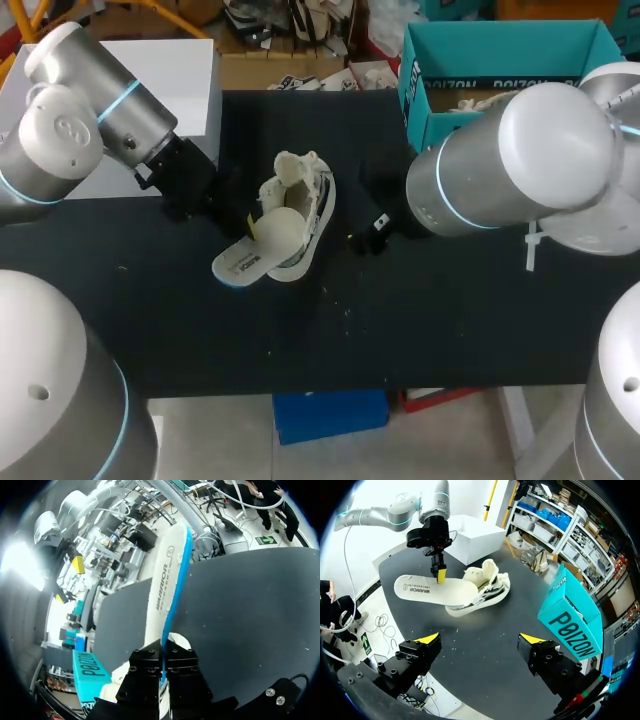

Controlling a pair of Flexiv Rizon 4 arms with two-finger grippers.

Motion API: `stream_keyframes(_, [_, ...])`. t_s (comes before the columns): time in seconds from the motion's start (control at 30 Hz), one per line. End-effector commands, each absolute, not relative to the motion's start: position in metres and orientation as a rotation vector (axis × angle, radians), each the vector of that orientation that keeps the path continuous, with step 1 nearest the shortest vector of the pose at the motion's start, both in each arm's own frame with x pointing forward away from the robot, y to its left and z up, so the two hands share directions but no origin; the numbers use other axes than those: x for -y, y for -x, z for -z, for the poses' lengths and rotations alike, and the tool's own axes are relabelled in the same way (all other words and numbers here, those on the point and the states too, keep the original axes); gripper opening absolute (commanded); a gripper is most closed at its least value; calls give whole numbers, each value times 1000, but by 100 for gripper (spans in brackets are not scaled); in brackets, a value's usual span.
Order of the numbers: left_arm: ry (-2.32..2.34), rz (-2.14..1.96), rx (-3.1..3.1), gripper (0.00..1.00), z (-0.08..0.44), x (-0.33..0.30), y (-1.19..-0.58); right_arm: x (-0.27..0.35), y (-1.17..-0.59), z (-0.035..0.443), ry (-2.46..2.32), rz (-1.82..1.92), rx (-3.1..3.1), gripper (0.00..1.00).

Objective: Take the shoe out of the shoebox, open the shoe tongue, remove and reinsert the insole, then place the shoe into the shoebox

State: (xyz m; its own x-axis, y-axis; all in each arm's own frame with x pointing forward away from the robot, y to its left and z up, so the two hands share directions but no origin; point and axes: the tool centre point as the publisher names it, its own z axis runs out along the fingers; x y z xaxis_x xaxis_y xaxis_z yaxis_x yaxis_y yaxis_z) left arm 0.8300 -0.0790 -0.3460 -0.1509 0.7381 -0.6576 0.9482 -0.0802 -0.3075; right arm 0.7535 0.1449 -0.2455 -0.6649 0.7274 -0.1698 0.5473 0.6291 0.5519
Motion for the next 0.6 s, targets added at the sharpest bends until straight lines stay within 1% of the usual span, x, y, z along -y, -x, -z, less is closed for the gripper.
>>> stream_keyframes(0.03, [-1840, 1054, -1914, 0, 351, 86, -836, -144, -753, 246, -1014, -660, -2474, 100])
stream_keyframes(0.6, [-1842, 987, -1904, 0, 357, 109, -871, -144, -753, 246, -1014, -660, -2474, 100])
